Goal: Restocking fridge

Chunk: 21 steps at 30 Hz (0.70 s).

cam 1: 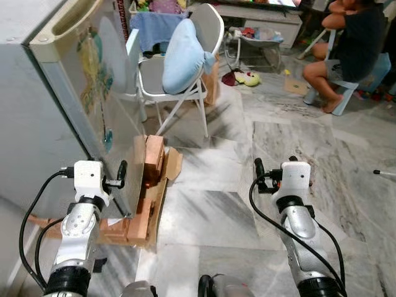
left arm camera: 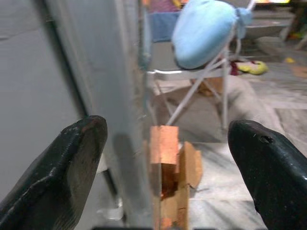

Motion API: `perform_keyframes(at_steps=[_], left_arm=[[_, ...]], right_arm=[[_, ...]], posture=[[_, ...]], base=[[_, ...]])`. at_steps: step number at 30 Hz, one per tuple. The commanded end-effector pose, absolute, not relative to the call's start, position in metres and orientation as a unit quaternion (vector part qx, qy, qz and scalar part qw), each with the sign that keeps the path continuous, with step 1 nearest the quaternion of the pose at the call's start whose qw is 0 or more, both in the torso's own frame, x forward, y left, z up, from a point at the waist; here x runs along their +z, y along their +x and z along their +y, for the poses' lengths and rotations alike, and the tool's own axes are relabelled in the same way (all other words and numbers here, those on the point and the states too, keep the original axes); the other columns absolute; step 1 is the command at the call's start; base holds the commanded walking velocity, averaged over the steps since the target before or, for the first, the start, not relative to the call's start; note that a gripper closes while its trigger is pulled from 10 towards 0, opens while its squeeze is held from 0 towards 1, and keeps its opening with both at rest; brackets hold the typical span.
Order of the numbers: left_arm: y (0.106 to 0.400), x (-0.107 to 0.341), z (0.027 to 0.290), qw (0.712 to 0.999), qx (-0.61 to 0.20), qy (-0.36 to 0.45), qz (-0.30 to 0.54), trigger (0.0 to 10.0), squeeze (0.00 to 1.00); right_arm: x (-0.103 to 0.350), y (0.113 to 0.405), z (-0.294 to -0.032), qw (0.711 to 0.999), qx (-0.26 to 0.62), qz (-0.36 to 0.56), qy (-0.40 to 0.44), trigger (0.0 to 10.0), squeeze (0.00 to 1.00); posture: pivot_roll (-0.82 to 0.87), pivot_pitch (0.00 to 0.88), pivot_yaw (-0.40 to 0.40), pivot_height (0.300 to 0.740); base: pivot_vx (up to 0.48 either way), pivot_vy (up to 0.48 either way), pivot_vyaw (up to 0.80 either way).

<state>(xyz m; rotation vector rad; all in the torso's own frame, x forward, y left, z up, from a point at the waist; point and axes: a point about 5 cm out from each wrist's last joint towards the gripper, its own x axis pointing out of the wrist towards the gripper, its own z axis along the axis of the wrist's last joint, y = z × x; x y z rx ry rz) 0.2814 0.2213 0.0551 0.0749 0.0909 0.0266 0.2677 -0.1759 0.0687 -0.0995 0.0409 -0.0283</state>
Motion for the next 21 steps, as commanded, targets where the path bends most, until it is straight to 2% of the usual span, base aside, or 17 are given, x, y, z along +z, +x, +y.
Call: perform_keyframes(at_steps=[1,12,21], left_arm=[[0.287,0.06,0.222,0.998,0.014,0.04,0.037,10.0,0.0],[0.312,0.072,0.204,0.999,-0.006,0.036,0.018,10.0,0.0],[0.315,0.076,0.211,0.999,0.019,0.049,0.01,10.0,0.0]], right_arm=[[0.07,0.269,-0.177,0.999,-0.014,0.019,-0.046,10.0,0.0],[0.07,0.266,-0.176,0.999,-0.019,0.017,-0.042,10.0,0.0],[0.07,0.264,-0.179,0.999,-0.022,0.017,-0.043,10.0,0.0]], posture=[[0.0,0.033,-0.064,0.74],[-0.01,0.034,-0.059,0.74],[-0.01,0.04,-0.054,0.74]], base=[[0.0,0.0,0.0],[0.0,0.0,0.0],[0.0,0.0,0.0]])
